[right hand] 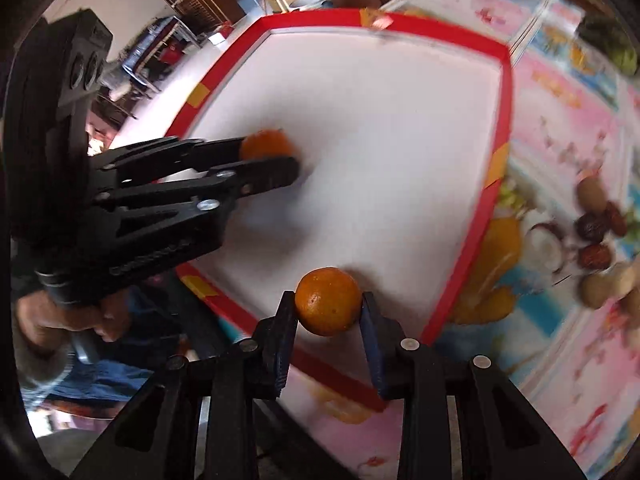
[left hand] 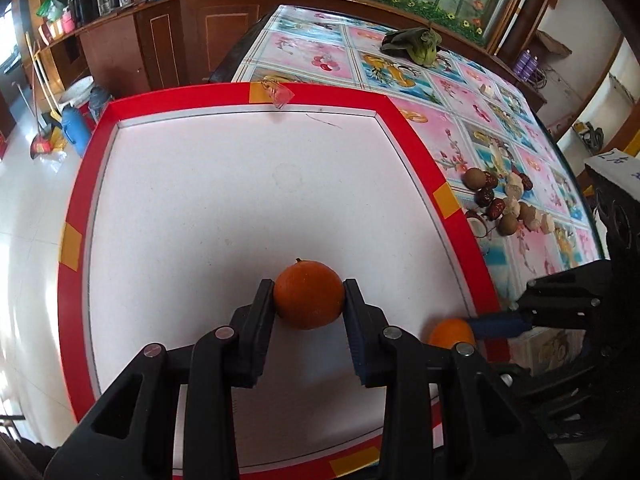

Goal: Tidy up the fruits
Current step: 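Carry both held oranges over the white red-rimmed tray with both grippers, then open left gripper to drop its orange in the tray while right gripper releases its orange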

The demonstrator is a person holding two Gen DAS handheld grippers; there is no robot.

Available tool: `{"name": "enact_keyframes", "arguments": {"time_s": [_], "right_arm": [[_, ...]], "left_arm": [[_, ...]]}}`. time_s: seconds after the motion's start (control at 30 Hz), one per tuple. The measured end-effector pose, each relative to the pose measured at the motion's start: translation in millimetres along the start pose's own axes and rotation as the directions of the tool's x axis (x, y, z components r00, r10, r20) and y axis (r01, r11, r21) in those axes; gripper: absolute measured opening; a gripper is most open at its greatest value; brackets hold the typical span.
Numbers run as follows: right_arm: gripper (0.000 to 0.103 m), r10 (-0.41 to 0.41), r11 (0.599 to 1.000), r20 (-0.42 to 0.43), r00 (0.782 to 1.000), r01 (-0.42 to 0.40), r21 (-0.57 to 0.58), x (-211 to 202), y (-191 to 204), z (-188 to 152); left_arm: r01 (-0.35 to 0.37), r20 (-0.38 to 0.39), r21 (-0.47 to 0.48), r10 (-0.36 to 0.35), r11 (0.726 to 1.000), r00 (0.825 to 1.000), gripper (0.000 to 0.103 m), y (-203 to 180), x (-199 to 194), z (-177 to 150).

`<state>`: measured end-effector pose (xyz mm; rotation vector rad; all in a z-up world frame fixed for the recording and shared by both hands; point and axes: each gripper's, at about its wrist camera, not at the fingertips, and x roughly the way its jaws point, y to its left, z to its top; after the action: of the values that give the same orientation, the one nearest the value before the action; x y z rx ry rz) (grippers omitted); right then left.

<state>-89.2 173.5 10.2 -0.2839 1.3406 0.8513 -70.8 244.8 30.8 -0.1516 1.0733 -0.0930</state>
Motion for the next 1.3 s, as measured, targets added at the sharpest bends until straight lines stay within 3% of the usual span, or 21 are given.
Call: {"name": "enact_keyframes", "arguments": {"time_s": [0.3, 0.37, 0.4, 0.47, 0.5, 0.6, 0.8, 0.97, 1.3], "right_arm": [[0.036, -0.045, 0.995, 0.019, 0.999, 0.047, -0.092, 1.9, 13.2, -1.8], [0.050, -0.049, 0.993, 0.018, 0.999, 0.051, -0.109, 0.7, 15.6, -2.6], [0.052, -0.043, 0.992, 0.022, 0.999, 0.046, -0.120, -3.4, 14.4, -2.4], [0.060, -0.042, 0.988, 0.036, 0.998, 0.046, -0.147, -6.1, 21.7, -2.8], [0.061, -0.041, 0.987, 0.044, 0.998, 0.047, -0.156, -9.4, 20.8, -5.7], [0.062, -0.023, 0.987, 0.070, 0.997, 0.034, -0.159, -23.2, 15.0, -13.4], [0.065, 0.008, 0.997, 0.139, 0.990, 0.003, -0.080, -57.8, -12.8, -29.3], [0.068, 0.000, 0.999, 0.189, 0.982, -0.006, 0.031, -81.0, -46.6, -44.5], [0.069, -0.110, 0.953, 0.240, 0.965, 0.034, 0.303, -117.4, -124.1, -84.1]], "left_arm": [[0.011, -0.029, 0.020, -0.010, 1.000, 1.000, 0.031, -19.6, 1.7, -5.2], [0.009, -0.031, 0.008, -0.009, 1.000, 0.999, 0.033, -19.6, 1.0, -6.0], [0.012, -0.032, 0.003, -0.012, 1.000, 0.999, 0.035, -19.8, 0.8, -6.3], [0.018, -0.034, 0.002, -0.018, 1.000, 0.999, 0.058, -22.3, 0.4, -6.8], [0.008, -0.037, 0.007, -0.007, 1.000, 0.999, 0.063, -24.3, 0.5, -7.3], [-0.002, -0.036, 0.002, 0.003, 1.000, 0.999, 0.066, -27.6, 0.4, -7.1], [-0.020, -0.009, 0.001, 0.020, 1.000, 1.000, 0.066, -37.8, -5.8, 1.5], [-0.009, 0.007, 0.029, 0.008, 1.000, 1.000, 0.073, -60.2, -10.6, 11.3], [0.049, -0.006, 0.113, -0.049, 0.992, 0.999, 0.073, -114.2, -13.4, 27.5]]}}
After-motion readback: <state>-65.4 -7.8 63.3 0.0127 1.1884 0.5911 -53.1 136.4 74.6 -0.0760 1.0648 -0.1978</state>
